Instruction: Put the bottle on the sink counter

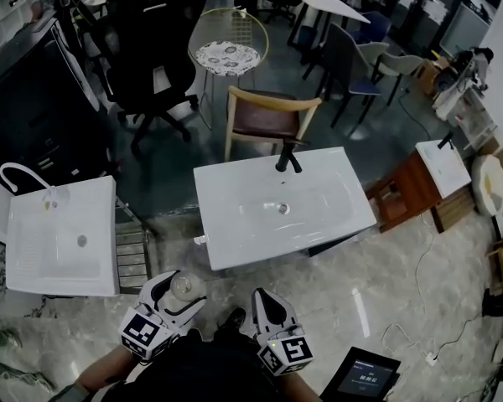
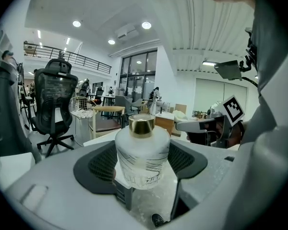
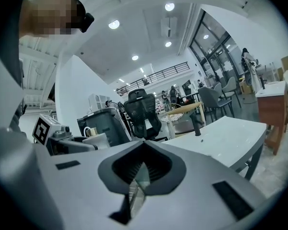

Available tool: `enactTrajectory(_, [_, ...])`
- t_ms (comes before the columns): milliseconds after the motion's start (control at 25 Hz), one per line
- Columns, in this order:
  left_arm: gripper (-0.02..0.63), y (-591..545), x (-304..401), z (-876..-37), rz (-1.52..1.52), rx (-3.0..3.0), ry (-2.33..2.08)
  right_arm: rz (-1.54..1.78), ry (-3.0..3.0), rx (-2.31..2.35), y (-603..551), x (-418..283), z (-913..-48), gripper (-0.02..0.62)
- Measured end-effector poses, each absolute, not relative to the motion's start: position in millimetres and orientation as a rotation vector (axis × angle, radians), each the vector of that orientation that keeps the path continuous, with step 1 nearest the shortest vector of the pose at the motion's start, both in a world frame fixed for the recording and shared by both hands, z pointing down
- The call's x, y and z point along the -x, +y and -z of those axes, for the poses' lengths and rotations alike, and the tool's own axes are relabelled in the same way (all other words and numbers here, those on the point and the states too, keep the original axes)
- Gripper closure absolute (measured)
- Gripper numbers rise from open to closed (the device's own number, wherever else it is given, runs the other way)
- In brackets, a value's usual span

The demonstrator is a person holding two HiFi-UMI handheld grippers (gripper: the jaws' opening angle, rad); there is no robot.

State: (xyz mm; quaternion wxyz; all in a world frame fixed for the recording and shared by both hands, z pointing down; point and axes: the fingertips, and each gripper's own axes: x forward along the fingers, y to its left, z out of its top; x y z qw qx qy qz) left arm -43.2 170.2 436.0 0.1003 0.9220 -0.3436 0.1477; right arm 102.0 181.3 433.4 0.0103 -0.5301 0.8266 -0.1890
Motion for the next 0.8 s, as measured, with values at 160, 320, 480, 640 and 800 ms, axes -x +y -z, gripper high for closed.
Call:
enactTrajectory(160, [0.276, 162, 23, -436, -0.453, -2.704, -1.042, 0.608, 2.590, 1.619, 168, -122, -435, 0.600])
enactTrajectory(320, [0.276, 149, 9, -425, -0.470, -2.679, -1.080, 0.622, 2.600, 1.585, 155, -135, -433, 0.600])
enactTrajectory(480, [0.276, 143, 2, -429, -0.484, -2.664, -1.110, 0.638, 2.608, 1.562, 146, -145, -437, 0.600])
enactTrajectory(640, [0.276, 136, -1, -431, -0.498, -2.640, -1.130, 0.654, 2.619, 1.545, 137, -150, -440, 0.601])
enactTrajectory(800, [0.276, 120, 3, -430, -0.495, -2.620, -1.160, 0.663, 2.635, 1.526, 120, -147, -441, 0.600])
